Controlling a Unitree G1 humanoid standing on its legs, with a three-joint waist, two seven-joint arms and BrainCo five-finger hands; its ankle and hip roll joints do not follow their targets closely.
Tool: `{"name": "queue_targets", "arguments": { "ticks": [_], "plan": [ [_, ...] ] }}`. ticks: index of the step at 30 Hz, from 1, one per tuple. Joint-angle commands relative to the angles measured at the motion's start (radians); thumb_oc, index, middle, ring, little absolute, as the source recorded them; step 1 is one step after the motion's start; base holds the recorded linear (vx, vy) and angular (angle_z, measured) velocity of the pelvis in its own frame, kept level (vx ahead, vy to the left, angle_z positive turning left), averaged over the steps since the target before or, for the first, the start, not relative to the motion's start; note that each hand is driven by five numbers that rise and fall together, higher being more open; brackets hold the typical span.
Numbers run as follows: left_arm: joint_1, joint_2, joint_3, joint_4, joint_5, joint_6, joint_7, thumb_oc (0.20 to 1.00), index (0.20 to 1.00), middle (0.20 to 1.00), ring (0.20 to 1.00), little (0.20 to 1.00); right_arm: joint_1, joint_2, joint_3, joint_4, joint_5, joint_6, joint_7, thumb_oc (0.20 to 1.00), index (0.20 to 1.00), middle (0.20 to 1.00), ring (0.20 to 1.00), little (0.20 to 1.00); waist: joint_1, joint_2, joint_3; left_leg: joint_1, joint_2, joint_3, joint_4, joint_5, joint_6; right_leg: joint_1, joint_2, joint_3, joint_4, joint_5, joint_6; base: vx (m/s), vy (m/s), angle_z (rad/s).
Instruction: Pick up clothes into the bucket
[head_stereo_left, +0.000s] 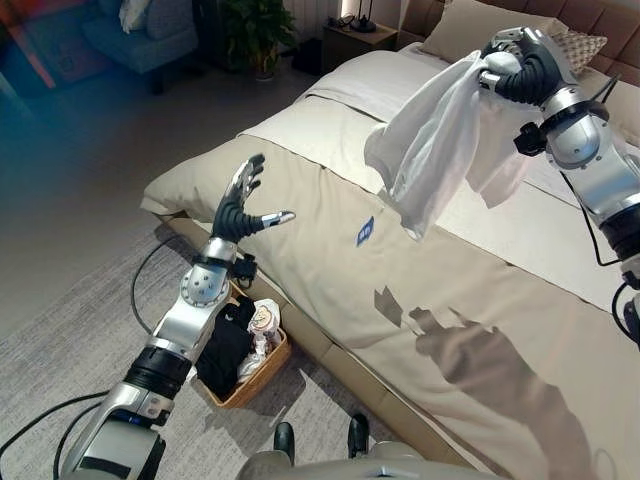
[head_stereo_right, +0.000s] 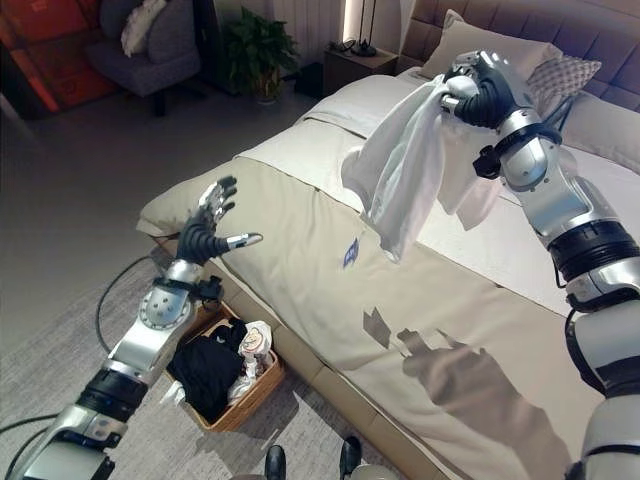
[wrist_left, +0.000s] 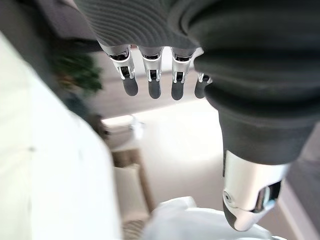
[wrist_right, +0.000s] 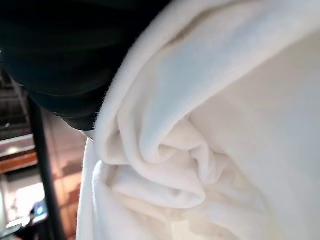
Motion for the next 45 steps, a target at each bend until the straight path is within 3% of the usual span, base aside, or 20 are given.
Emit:
{"name": "queue_targets", "arguments": {
  "ticks": [1, 15, 21, 28, 35, 38, 40, 41, 43, 45],
  "plan": [
    [-0.027, 0.026, -0.03, 0.024, 0.041, -0.031, 0.005, 1.0, 1.0, 1.0, 1.0, 1.0, -0.011, -0.053, -0.006, -0.043, 0.05, -0.04, 0.022, 0.2, 0.2, 0.2, 0.2, 0.2, 0.02, -0.055, -0.12, 0.0, 0.016, 0.006, 0.034, -0.086, -0.014, 0.0, -0.069, -0.015, 0.05, -0.039, 0.092, 0.03, 0.006, -0.03],
    [-0.057, -0.044, -0.088, 0.166, 0.013, -0.001, -0.02, 1.0, 1.0, 1.0, 1.0, 1.0, 0.076, -0.028, -0.11, -0.299, 0.156, -0.087, 0.049, 0.2, 0.2, 0.2, 0.2, 0.2, 0.004, -0.049, -0.136, 0.037, 0.023, 0.011, 0.031, -0.097, -0.014, 0.036, -0.067, -0.018, 0.054, -0.056, 0.089, 0.01, 0.003, 0.0],
    [-0.073, -0.063, -0.094, 0.211, 0.039, 0.01, -0.016, 1.0, 1.0, 1.0, 1.0, 1.0, 0.179, 0.008, -0.18, -0.534, 0.258, -0.129, 0.113, 0.2, 0.2, 0.2, 0.2, 0.2, -0.007, -0.047, -0.137, 0.051, 0.026, 0.015, 0.029, -0.101, -0.014, 0.046, -0.067, -0.017, 0.06, -0.066, 0.088, 0.0, 0.001, 0.01],
    [-0.082, -0.066, -0.085, 0.182, 0.043, 0.008, -0.011, 1.0, 1.0, 1.0, 1.0, 1.0, 0.232, 0.011, -0.146, -0.74, 0.346, -0.141, 0.22, 0.2, 0.2, 0.2, 0.2, 0.2, -0.01, -0.051, -0.136, 0.053, 0.031, 0.015, 0.026, -0.098, -0.017, 0.047, -0.063, -0.018, 0.057, -0.07, 0.086, 0.0, 0.0, 0.0],
    [-0.106, -0.08, -0.104, 0.164, 0.026, 0.002, -0.015, 1.0, 1.0, 1.0, 1.0, 1.0, 0.232, 0.04, -0.118, -0.793, 0.406, -0.145, 0.254, 0.2, 0.2, 0.2, 0.2, 0.2, -0.01, -0.051, -0.132, 0.051, 0.031, 0.012, 0.025, -0.096, -0.017, 0.048, -0.063, -0.022, 0.058, -0.072, 0.084, 0.0, 0.0, 0.0],
    [-0.136, -0.102, -0.151, 0.144, -0.067, -0.002, -0.06, 1.0, 1.0, 1.0, 1.0, 1.0, 0.229, 0.101, -0.107, -0.816, 0.471, -0.143, 0.269, 0.2, 0.2, 0.2, 0.2, 0.2, -0.012, -0.049, -0.129, 0.05, 0.031, 0.012, 0.024, -0.094, -0.017, 0.049, -0.064, -0.027, 0.056, -0.071, 0.084, 0.0, 0.0, 0.0],
    [-0.145, -0.1, -0.202, 0.105, -0.261, 0.006, -0.177, 1.0, 1.0, 1.0, 1.0, 1.0, 0.218, 0.138, -0.096, -0.822, 0.505, -0.139, 0.278, 0.2, 0.2, 0.2, 0.2, 0.2, -0.015, -0.045, -0.13, 0.05, 0.032, 0.015, 0.024, -0.092, -0.018, 0.049, -0.064, -0.028, 0.054, -0.068, 0.084, 0.0, 0.0, 0.0],
    [-0.145, -0.099, -0.202, 0.105, -0.263, 0.006, -0.178, 1.0, 1.0, 1.0, 1.0, 1.0, 0.218, 0.138, -0.096, -0.822, 0.505, -0.139, 0.278, 0.2, 0.2, 0.2, 0.2, 0.2, -0.015, -0.046, -0.13, 0.05, 0.032, 0.015, 0.024, -0.092, -0.018, 0.049, -0.064, -0.028, 0.054, -0.069, 0.084, 0.0, 0.0, 0.0],
    [-0.154, -0.053, -0.27, 0.057, -0.457, 0.052, -0.313, 1.0, 1.0, 1.0, 1.0, 1.0, 0.205, 0.147, -0.076, -0.813, 0.529, -0.13, 0.288, 0.2, 0.2, 0.2, 0.2, 0.2, -0.019, -0.04, -0.133, 0.05, 0.033, 0.019, 0.023, -0.091, -0.021, 0.049, -0.062, -0.029, 0.05, -0.066, 0.085, 0.0, 0.0, 0.0],
    [-0.151, -0.035, -0.292, 0.045, -0.502, 0.068, -0.348, 1.0, 1.0, 1.0, 1.0, 1.0, 0.207, 0.15, -0.073, -0.803, 0.529, -0.127, 0.289, 0.2, 0.2, 0.2, 0.2, 0.2, -0.021, -0.04, -0.135, 0.05, 0.034, 0.019, 0.022, -0.091, -0.021, 0.049, -0.063, -0.028, 0.049, -0.065, 0.085, 0.0, 0.0, 0.0]
  ]
}}
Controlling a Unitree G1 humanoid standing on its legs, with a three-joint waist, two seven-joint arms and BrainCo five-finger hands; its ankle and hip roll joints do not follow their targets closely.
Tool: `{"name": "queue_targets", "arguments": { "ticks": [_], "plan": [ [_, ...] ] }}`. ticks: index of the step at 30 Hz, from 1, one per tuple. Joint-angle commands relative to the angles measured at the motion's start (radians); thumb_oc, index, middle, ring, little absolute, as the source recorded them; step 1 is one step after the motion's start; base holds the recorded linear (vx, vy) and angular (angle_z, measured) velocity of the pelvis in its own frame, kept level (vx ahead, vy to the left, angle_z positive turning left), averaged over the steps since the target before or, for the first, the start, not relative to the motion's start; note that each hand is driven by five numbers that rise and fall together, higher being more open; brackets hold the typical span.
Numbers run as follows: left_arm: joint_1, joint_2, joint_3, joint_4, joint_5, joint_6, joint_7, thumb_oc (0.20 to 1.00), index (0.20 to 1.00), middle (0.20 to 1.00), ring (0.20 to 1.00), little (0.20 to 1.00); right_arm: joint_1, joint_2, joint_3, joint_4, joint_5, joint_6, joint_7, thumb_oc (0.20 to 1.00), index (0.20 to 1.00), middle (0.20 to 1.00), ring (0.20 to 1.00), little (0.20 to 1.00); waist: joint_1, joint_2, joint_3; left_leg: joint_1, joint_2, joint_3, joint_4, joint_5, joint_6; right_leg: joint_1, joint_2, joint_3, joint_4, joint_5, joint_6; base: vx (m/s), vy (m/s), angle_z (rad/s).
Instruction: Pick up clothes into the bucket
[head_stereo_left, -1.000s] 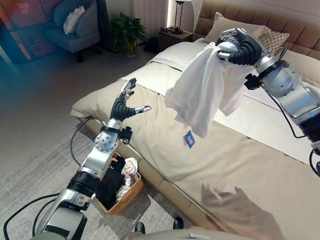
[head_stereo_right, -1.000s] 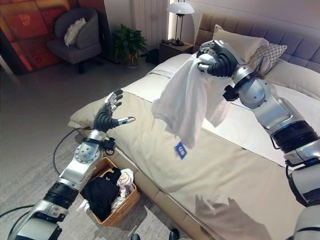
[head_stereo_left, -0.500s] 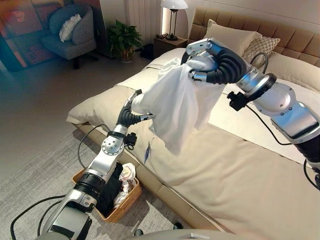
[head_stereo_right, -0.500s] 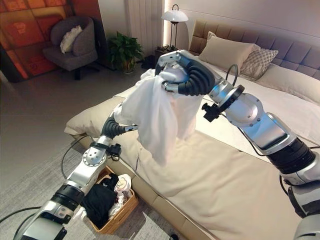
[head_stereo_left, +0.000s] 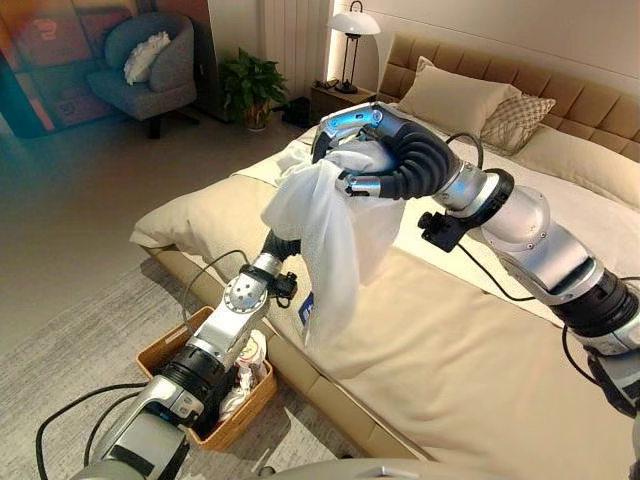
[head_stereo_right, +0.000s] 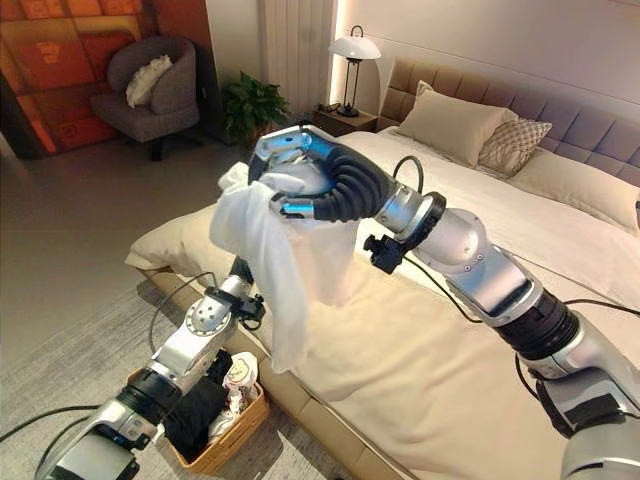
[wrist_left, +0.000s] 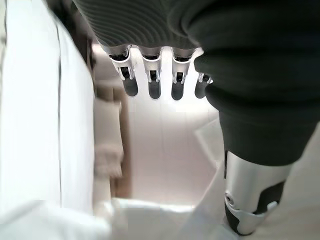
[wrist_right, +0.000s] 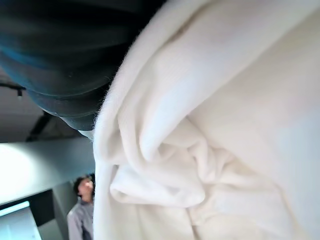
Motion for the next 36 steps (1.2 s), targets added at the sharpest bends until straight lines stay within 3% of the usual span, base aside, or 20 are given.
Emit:
{"name": "queue_targets", "arguments": {
  "ticks": [1, 11, 12, 14, 16, 17, 19, 21, 25, 36],
  "plan": [
    [-0.133, 0.059, -0.066, -0.013, -0.217, 0.022, -0.174, 1.0, 1.0, 1.0, 1.0, 1.0, -0.065, -0.019, 0.014, 0.015, 0.073, -0.025, -0.011, 0.2, 0.2, 0.2, 0.2, 0.2, 0.004, 0.004, -0.036, 0.012, 0.022, 0.012, 0.021, -0.067, -0.018, 0.014, -0.072, -0.031, 0.046, -0.041, 0.094, 0.0, 0.0, 0.0],
    [-0.104, 0.202, -0.057, -0.022, -0.372, 0.091, -0.325, 1.0, 1.0, 1.0, 1.0, 1.0, 0.05, -0.044, -0.043, 0.067, 0.11, -0.001, 0.023, 0.2, 0.2, 0.2, 0.2, 0.2, 0.005, 0.004, -0.037, -0.001, 0.023, 0.011, 0.018, -0.058, -0.024, 0.01, -0.075, -0.049, 0.044, -0.038, 0.096, 0.0, 0.004, 0.04],
    [-0.04, 0.218, -0.025, -0.033, -0.389, 0.084, -0.348, 1.0, 1.0, 1.0, 1.0, 1.0, 0.073, -0.058, -0.07, 0.069, 0.105, 0.0, 0.015, 0.2, 0.2, 0.2, 0.2, 0.2, 0.011, 0.002, -0.036, -0.001, 0.022, 0.012, 0.017, -0.057, -0.024, 0.01, -0.075, -0.051, 0.044, -0.038, 0.096, -0.01, 0.008, 0.08],
    [-0.077, 0.258, -0.063, -0.081, -0.457, 0.102, -0.39, 1.0, 1.0, 1.0, 1.0, 1.0, 0.074, -0.064, -0.051, 0.092, 0.165, 0.009, 0.051, 0.2, 0.2, 0.2, 0.2, 0.2, 0.017, 0.002, -0.033, -0.004, 0.021, 0.011, 0.016, -0.054, -0.026, 0.009, -0.076, -0.056, 0.043, -0.036, 0.096, -0.01, 0.009, 0.11],
    [-0.126, 0.235, -0.097, -0.096, -0.51, 0.112, -0.379, 1.0, 1.0, 1.0, 1.0, 1.0, 0.079, -0.063, -0.033, 0.099, 0.2, 0.015, 0.051, 0.2, 0.2, 0.2, 0.2, 0.2, 0.014, 0.001, -0.029, -0.007, 0.019, 0.008, 0.016, -0.052, -0.026, 0.007, -0.077, -0.061, 0.043, -0.035, 0.097, -0.02, 0.01, 0.08],
    [-0.148, 0.233, -0.063, -0.026, -0.536, 0.157, -0.412, 1.0, 1.0, 1.0, 1.0, 1.0, 0.085, -0.05, -0.021, 0.115, 0.232, 0.02, 0.077, 0.2, 0.2, 0.2, 0.2, 0.2, 0.01, 0.0, -0.029, -0.007, 0.018, 0.008, 0.016, -0.052, -0.028, 0.005, -0.078, -0.062, 0.045, -0.035, 0.099, 0.0, 0.011, 0.13],
    [-0.061, 0.197, 0.026, -0.009, -0.512, 0.158, -0.415, 1.0, 1.0, 1.0, 1.0, 1.0, 0.114, -0.06, -0.059, 0.083, 0.235, 0.021, 0.079, 0.2, 0.2, 0.2, 0.2, 0.2, 0.009, -0.001, -0.027, -0.009, 0.018, 0.009, 0.017, -0.054, -0.027, 0.006, -0.08, -0.066, 0.046, -0.034, 0.099, 0.01, 0.009, 0.1],
    [0.016, 0.173, 0.039, -0.042, -0.528, 0.163, -0.438, 1.0, 1.0, 1.0, 1.0, 1.0, 0.148, -0.058, -0.079, 0.092, 0.241, 0.031, 0.098, 0.2, 0.2, 0.2, 0.2, 0.2, 0.017, -0.004, -0.028, -0.011, 0.016, 0.006, 0.017, -0.055, -0.024, 0.008, -0.082, -0.072, 0.046, -0.035, 0.098, 0.0, 0.002, 0.04],
    [0.011, 0.138, -0.015, -0.076, -0.557, 0.201, -0.466, 1.0, 1.0, 1.0, 1.0, 1.0, 0.159, -0.035, -0.062, 0.112, 0.296, 0.061, 0.137, 0.2, 0.2, 0.2, 0.2, 0.2, 0.02, -0.008, -0.024, -0.015, 0.015, 0.0, 0.017, -0.052, -0.023, 0.011, -0.083, -0.082, 0.047, -0.037, 0.096, 0.0, -0.005, 0.07],
    [-0.063, 0.084, -0.096, -0.113, -0.585, 0.22, -0.486, 1.0, 1.0, 1.0, 1.0, 1.0, 0.101, -0.027, 0.027, 0.063, 0.351, 0.085, 0.183, 0.2, 0.2, 0.2, 0.2, 0.2, 0.012, -0.005, -0.013, -0.023, 0.009, -0.008, 0.017, -0.049, -0.022, 0.007, -0.09, -0.097, 0.051, -0.037, 0.097, 0.0, 0.005, 0.06]
  ]
}}
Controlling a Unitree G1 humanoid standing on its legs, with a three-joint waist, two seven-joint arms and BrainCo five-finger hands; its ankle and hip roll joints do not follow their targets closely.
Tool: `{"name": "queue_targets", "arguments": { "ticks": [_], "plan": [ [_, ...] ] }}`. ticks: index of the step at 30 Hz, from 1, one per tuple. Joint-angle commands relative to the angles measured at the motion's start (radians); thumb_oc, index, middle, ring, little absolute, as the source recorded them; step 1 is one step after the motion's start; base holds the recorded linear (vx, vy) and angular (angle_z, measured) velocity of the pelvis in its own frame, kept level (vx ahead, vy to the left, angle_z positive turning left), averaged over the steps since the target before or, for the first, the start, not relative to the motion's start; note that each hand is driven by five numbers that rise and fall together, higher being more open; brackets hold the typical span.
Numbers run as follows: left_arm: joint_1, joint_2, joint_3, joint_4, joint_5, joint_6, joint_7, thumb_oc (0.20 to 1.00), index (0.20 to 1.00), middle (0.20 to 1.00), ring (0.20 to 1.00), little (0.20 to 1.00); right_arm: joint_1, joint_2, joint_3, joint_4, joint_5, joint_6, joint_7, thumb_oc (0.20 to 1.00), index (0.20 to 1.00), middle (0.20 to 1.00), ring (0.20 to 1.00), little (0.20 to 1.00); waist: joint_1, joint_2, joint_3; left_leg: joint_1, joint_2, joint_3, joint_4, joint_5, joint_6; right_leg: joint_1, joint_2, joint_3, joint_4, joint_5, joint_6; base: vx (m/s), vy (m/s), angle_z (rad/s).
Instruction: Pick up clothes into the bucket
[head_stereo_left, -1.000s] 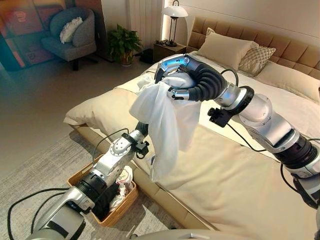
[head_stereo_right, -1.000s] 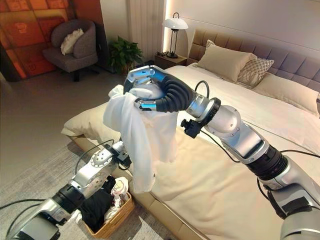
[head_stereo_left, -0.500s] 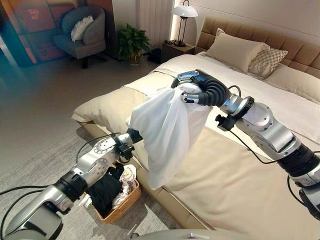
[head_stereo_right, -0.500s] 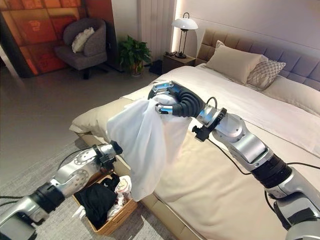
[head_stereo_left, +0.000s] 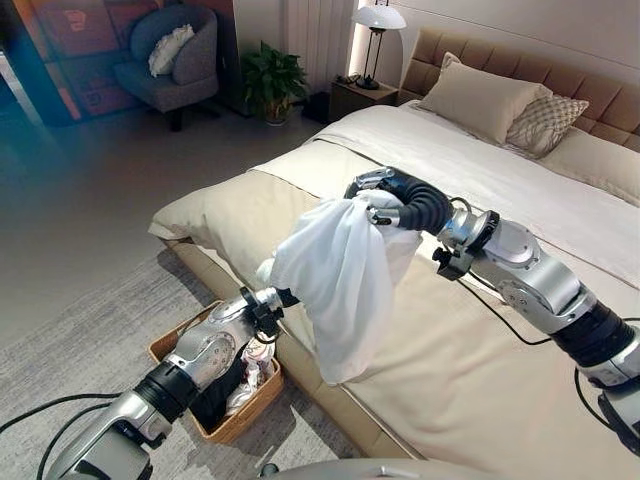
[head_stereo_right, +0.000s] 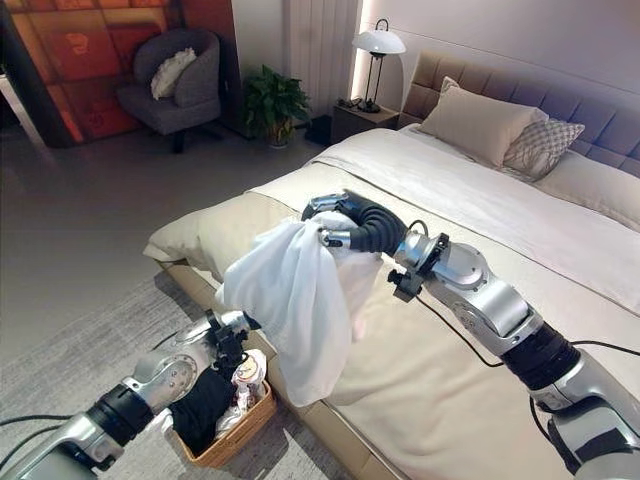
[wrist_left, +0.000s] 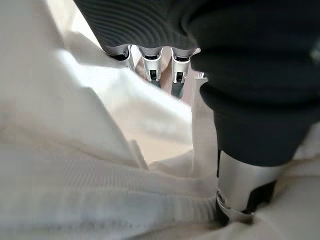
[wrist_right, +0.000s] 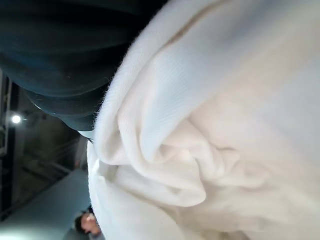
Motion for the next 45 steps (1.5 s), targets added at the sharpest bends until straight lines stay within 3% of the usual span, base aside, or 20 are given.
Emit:
{"name": "queue_targets", "arguments": {
  "ticks": [1, 15, 33, 40, 41, 43, 45],
  "plan": [
    [-0.132, -0.026, -0.021, -0.045, -0.062, -0.014, -0.042, 1.0, 1.0, 1.0, 1.0, 1.0, -0.109, -0.003, 0.016, -0.051, 0.06, -0.03, 0.001, 0.2, 0.2, 0.2, 0.2, 0.2, 0.008, -0.016, -0.001, 0.008, 0.015, 0.06, 0.021, -0.045, -0.017, 0.004, -0.085, -0.021, 0.051, -0.012, 0.099, 0.0, 0.0, 0.0],
    [-0.179, -0.127, -0.056, -0.069, -0.081, -0.018, -0.029, 1.0, 1.0, 1.0, 1.0, 1.0, -0.102, 0.092, 0.002, -0.015, 0.062, -0.03, -0.003, 0.2, 0.2, 0.2, 0.2, 0.2, 0.001, -0.01, 0.006, 0.008, 0.011, 0.057, 0.018, -0.046, -0.011, 0.004, -0.091, -0.025, 0.052, -0.012, 0.1, 0.0, 0.001, 0.02],
    [-0.241, -0.145, -0.113, -0.09, -0.079, -0.028, -0.011, 1.0, 1.0, 1.0, 1.0, 1.0, -0.16, 0.162, 0.075, -0.037, 0.14, -0.014, 0.025, 0.2, 0.2, 0.2, 0.2, 0.2, -0.01, 0.005, 0.004, 0.033, 0.001, 0.074, 0.027, -0.07, 0.011, -0.01, -0.09, 0.036, 0.074, -0.015, 0.102, 0.0, 0.006, -0.05],
    [-0.223, -0.176, -0.113, -0.089, -0.086, -0.017, -0.012, 1.0, 1.0, 1.0, 1.0, 1.0, -0.156, 0.169, 0.052, -0.044, 0.135, -0.022, 0.013, 0.2, 0.2, 0.2, 0.2, 0.2, -0.014, 0.006, -0.002, 0.035, -0.001, 0.069, 0.023, -0.071, 0.013, -0.006, -0.092, 0.037, 0.07, -0.017, 0.102, 0.01, 0.004, -0.03],
    [-0.223, -0.176, -0.114, -0.088, -0.086, -0.017, -0.012, 0.893, 0.893, 0.893, 0.893, 0.893, -0.156, 0.169, 0.052, -0.044, 0.135, -0.022, 0.013, 0.2, 0.2, 0.2, 0.2, 0.2, -0.014, 0.006, -0.002, 0.035, -0.001, 0.069, 0.023, -0.071, 0.013, -0.006, -0.092, 0.037, 0.07, -0.017, 0.102, 0.0, 0.0, 0.0],
    [-0.213, -0.185, -0.107, -0.086, -0.093, -0.011, -0.014, 0.561, 0.561, 0.561, 0.561, 0.561, -0.149, 0.17, 0.038, -0.032, 0.129, -0.027, 0.005, 0.2, 0.2, 0.2, 0.2, 0.2, -0.013, 0.006, -0.002, 0.035, -0.002, 0.067, 0.023, -0.07, 0.014, -0.004, -0.092, 0.035, 0.071, -0.018, 0.102, 0.0, 0.0, 0.0],
    [-0.199, -0.197, -0.096, -0.081, -0.098, -0.01, -0.013, 0.514, 0.514, 0.514, 0.514, 0.514, -0.136, 0.177, 0.02, -0.018, 0.117, -0.031, -0.005, 0.2, 0.2, 0.2, 0.2, 0.2, -0.012, 0.007, -0.002, 0.035, -0.003, 0.065, 0.022, -0.071, 0.014, -0.003, -0.094, 0.03, 0.071, -0.018, 0.102, 0.0, 0.0, 0.0]
  ]
}}
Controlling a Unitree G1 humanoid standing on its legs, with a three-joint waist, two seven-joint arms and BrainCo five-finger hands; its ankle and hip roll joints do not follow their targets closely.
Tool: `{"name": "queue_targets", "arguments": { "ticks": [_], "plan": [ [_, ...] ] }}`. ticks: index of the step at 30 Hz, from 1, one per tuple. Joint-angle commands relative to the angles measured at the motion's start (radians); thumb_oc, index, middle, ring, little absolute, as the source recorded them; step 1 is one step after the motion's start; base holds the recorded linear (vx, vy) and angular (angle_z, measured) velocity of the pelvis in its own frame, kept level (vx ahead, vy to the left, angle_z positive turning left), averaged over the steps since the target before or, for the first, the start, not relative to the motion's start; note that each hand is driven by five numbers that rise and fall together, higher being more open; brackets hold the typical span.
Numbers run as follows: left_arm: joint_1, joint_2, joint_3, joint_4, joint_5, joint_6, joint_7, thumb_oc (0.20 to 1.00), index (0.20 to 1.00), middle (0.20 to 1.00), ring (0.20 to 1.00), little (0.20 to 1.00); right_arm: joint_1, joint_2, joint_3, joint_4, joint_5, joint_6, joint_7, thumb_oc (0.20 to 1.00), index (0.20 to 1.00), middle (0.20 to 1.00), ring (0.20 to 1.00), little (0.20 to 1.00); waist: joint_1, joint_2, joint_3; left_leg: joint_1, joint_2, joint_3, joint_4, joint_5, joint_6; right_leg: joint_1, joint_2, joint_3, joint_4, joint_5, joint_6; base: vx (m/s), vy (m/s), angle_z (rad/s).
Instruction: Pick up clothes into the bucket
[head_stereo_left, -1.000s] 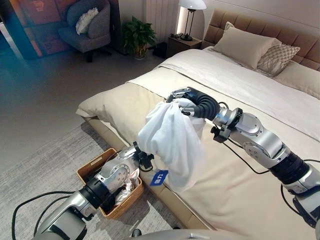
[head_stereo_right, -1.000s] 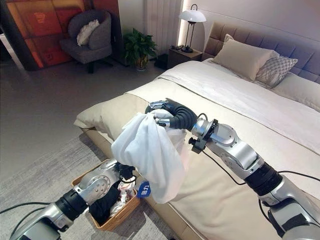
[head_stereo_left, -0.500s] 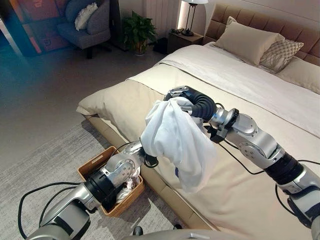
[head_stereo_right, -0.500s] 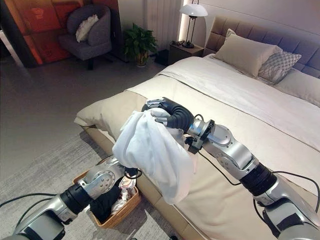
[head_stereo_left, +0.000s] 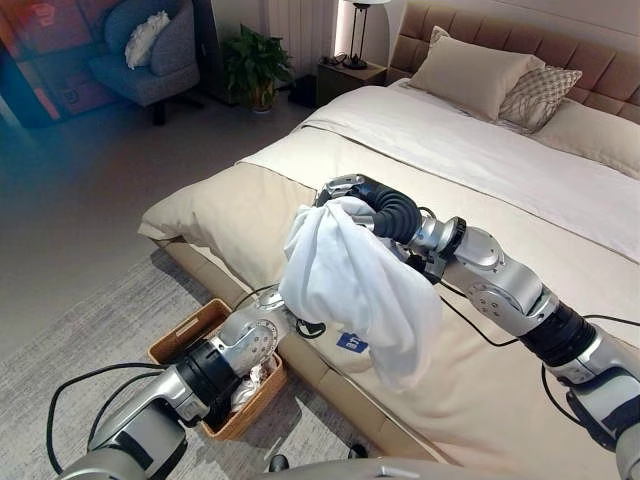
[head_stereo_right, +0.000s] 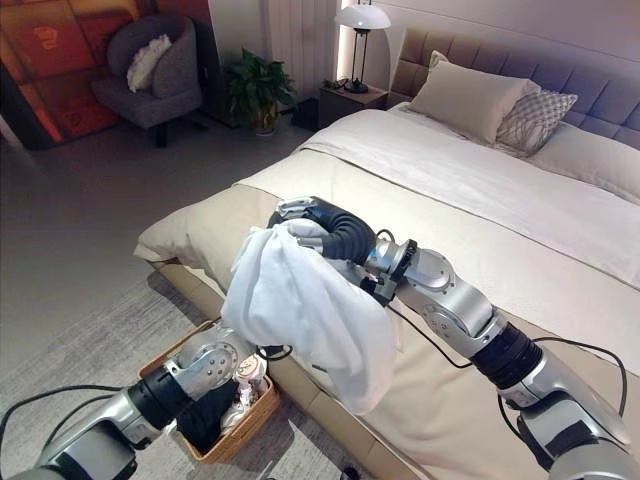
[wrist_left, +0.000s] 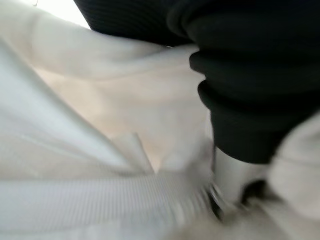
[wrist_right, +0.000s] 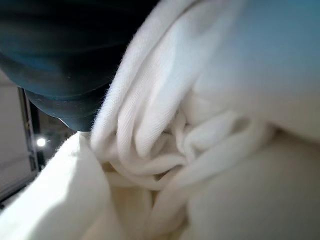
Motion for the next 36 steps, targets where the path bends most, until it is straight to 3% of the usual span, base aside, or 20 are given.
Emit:
{"name": "queue_targets", "arguments": {
  "ticks": [1, 2, 3, 4, 15, 17, 18, 19, 20, 36],
  "plan": [
    [-0.077, -0.056, 0.005, -0.008, -0.061, -0.03, -0.017, 0.448, 0.448, 0.448, 0.448, 0.448, -0.1, 0.047, -0.029, -0.013, 0.035, -0.05, -0.026, 0.2, 0.2, 0.2, 0.2, 0.2, 0.018, -0.023, -0.043, 0.027, 0.004, 0.038, 0.018, -0.07, 0.014, -0.001, -0.085, 0.002, 0.071, -0.015, 0.097, 0.0, 0.0, 0.0],
    [-0.072, -0.059, 0.008, -0.005, -0.062, -0.03, -0.017, 0.379, 0.379, 0.379, 0.379, 0.379, -0.098, 0.047, -0.033, -0.007, 0.033, -0.051, -0.027, 0.2, 0.2, 0.2, 0.2, 0.2, 0.018, -0.023, -0.042, 0.028, 0.004, 0.038, 0.018, -0.07, 0.014, -0.001, -0.085, 0.002, 0.071, -0.015, 0.098, 0.0, 0.0, 0.0],
    [-0.066, -0.061, 0.015, -0.002, -0.065, -0.029, -0.015, 0.256, 0.256, 0.256, 0.256, 0.256, -0.094, 0.048, -0.044, 0.003, 0.027, -0.054, -0.035, 0.2, 0.2, 0.2, 0.2, 0.2, 0.018, -0.023, -0.043, 0.028, 0.004, 0.036, 0.018, -0.071, 0.015, 0.0, -0.085, 0.003, 0.071, -0.015, 0.097, 0.0, 0.0, 0.0],
    [-0.058, -0.064, 0.021, -0.001, -0.067, -0.03, -0.015, 0.2, 0.2, 0.2, 0.2, 0.2, -0.089, 0.05, -0.054, 0.011, 0.021, -0.056, -0.041, 0.2, 0.2, 0.2, 0.2, 0.2, 0.019, -0.023, -0.043, 0.028, 0.004, 0.036, 0.018, -0.071, 0.015, 0.0, -0.086, 0.002, 0.072, -0.015, 0.097, 0.0, 0.0, 0.0],
    [0.029, -0.071, 0.099, 0.015, -0.091, -0.027, -0.001, 0.2, 0.2, 0.2, 0.2, 0.2, -0.053, 0.06, -0.167, 0.114, -0.043, -0.09, -0.112, 0.206, 0.206, 0.206, 0.206, 0.206, 0.026, -0.022, -0.047, 0.037, 0.005, 0.043, 0.026, -0.084, 0.02, 0.003, -0.084, 0.016, 0.072, -0.017, 0.097, 0.0, 0.0, 0.0],
    [0.046, -0.064, 0.114, 0.017, -0.089, -0.029, 0.002, 0.2, 0.2, 0.2, 0.2, 0.2, -0.049, 0.057, -0.185, 0.131, -0.057, -0.095, -0.124, 0.366, 0.366, 0.366, 0.366, 0.366, 0.027, -0.021, -0.047, 0.039, 0.005, 0.045, 0.027, -0.086, 0.02, 0.002, -0.083, 0.02, 0.072, -0.017, 0.097, 0.0, 0.001, -0.02],
    [0.062, -0.052, 0.135, 0.018, -0.087, -0.032, 0.003, 0.2, 0.2, 0.2, 0.2, 0.2, -0.044, 0.052, -0.207, 0.15, -0.083, -0.102, -0.143, 0.589, 0.589, 0.589, 0.589, 0.589, 0.028, -0.019, -0.047, 0.04, 0.004, 0.046, 0.027, -0.088, 0.022, 0.001, -0.082, 0.024, 0.072, -0.016, 0.097, 0.0, 0.001, -0.05],
    [0.062, -0.052, 0.135, 0.018, -0.087, -0.032, 0.003, 0.2, 0.2, 0.2, 0.2, 0.2, -0.044, 0.052, -0.207, 0.15, -0.083, -0.102, -0.143, 0.708, 0.708, 0.708, 0.708, 0.708, 0.028, -0.019, -0.047, 0.041, 0.005, 0.046, 0.027, -0.088, 0.022, 0.001, -0.082, 0.025, 0.073, -0.016, 0.097, 0.0, 0.001, -0.07],
    [0.076, -0.045, 0.15, 0.019, -0.085, -0.033, 0.005, 0.2, 0.2, 0.2, 0.2, 0.2, -0.037, 0.049, -0.227, 0.164, -0.104, -0.106, -0.158, 1.0, 1.0, 1.0, 1.0, 1.0, 0.029, -0.018, -0.047, 0.041, 0.006, 0.048, 0.029, -0.09, 0.022, 0.001, -0.083, 0.029, 0.073, -0.016, 0.097, 0.0, 0.001, -0.05],
    [0.122, -0.045, 0.223, 0.038, -0.068, -0.053, 0.002, 0.2, 0.2, 0.2, 0.2, 0.2, 0.001, 0.027, -0.269, 0.189, -0.171, -0.106, -0.161, 1.0, 1.0, 1.0, 1.0, 1.0, 0.032, -0.015, -0.047, 0.043, 0.007, 0.044, 0.028, -0.089, 0.021, 0.005, -0.081, 0.029, 0.068, -0.019, 0.094, 0.0, -0.001, -0.03]
  ]
}}
